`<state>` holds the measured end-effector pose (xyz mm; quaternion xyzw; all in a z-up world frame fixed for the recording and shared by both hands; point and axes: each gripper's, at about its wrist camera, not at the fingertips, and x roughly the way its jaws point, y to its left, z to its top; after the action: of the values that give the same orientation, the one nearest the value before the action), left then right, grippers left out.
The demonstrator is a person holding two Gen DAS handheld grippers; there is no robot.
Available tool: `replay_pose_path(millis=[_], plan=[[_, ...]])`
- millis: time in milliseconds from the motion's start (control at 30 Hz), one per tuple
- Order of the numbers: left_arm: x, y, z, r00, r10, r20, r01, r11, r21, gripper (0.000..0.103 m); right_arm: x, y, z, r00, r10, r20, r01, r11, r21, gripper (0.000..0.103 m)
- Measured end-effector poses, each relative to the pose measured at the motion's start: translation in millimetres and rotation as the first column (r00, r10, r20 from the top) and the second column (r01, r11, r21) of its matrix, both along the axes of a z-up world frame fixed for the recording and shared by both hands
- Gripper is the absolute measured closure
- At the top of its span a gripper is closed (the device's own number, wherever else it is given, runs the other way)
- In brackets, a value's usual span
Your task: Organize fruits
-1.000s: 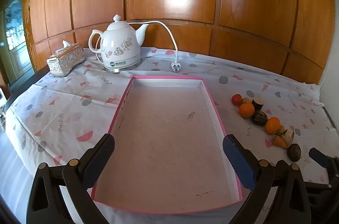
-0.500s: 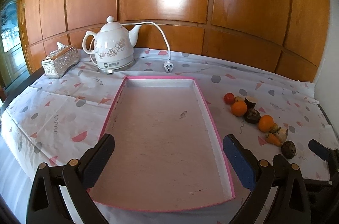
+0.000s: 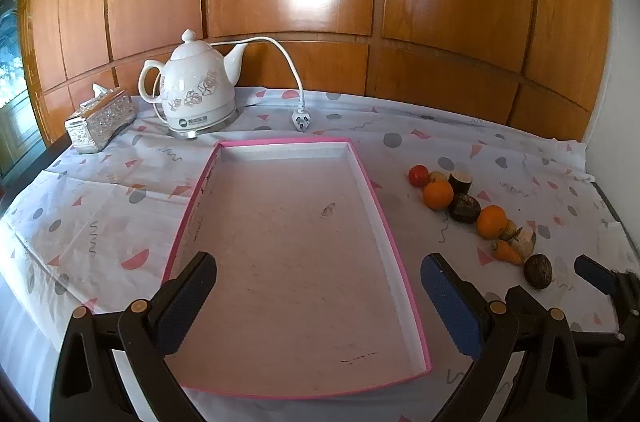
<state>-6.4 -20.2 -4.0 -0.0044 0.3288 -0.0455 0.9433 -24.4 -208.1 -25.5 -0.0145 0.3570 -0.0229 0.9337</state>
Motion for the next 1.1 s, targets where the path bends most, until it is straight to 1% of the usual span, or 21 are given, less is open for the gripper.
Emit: replay_pose_path(millis=[333,567,633,700,733,800,867,900,967,1100], plan=[[1,-7,0,1.000,-0.024,0.003,0.024,1.000,0.007,0.000,-3,-10,0,1.000,-0.014,-0.006,0.014,1.000,-0.002,0.000],[0,-15,-2,0.998,-0.061,-0.002,0.061,0.998,0.011,0.000,-6,-29,-1,0.999,-0.029,-0.020,0.029,0.999,0.015,0.001],[0,-16,-3,0.997,-0.079,-0.007,0.079,0.997,0.003,0.000,-8,-38,-3,0.999,-0.018,-0.035,0.020,0.999,0.037,0.007],[0,-18,-4,0.994,-0.104,-0.013,0.104,0.995,-0.010,0.000,-10,-53,-7,0.997,-0.037,-0.065,0.041,0.997,0.073,0.015],[0,-19,-5,0.992,-0.122,-0.017,0.122,0.992,-0.023,0.000,-12,-61,-10,0.996,-0.046,-0.080,0.054,0.994,0.094,0.017],[-1,-21,-5,0.985,-0.168,-0.023,0.167,0.984,-0.058,0.000,-15,-74,-14,0.993,-0.067,-0.099,0.079,0.989,0.122,0.028],[-1,-25,-6,0.977,-0.214,-0.026,0.211,0.973,-0.092,0.000,-19,-87,-19,0.989,-0.084,-0.118,0.101,0.984,0.148,0.033],[-2,-28,-6,0.973,-0.230,-0.028,0.226,0.969,-0.096,0.000,-20,-91,-21,0.988,-0.088,-0.126,0.108,0.982,0.156,0.038],[-3,-34,-6,0.968,-0.247,-0.033,0.244,0.966,-0.088,0.000,-20,-99,-25,0.986,-0.096,-0.137,0.121,0.976,0.180,0.044],[-5,-42,-7,0.962,-0.272,-0.035,0.269,0.960,-0.071,0.000,-12,-103,-26,0.989,-0.076,-0.130,0.101,0.975,0.199,0.045]])
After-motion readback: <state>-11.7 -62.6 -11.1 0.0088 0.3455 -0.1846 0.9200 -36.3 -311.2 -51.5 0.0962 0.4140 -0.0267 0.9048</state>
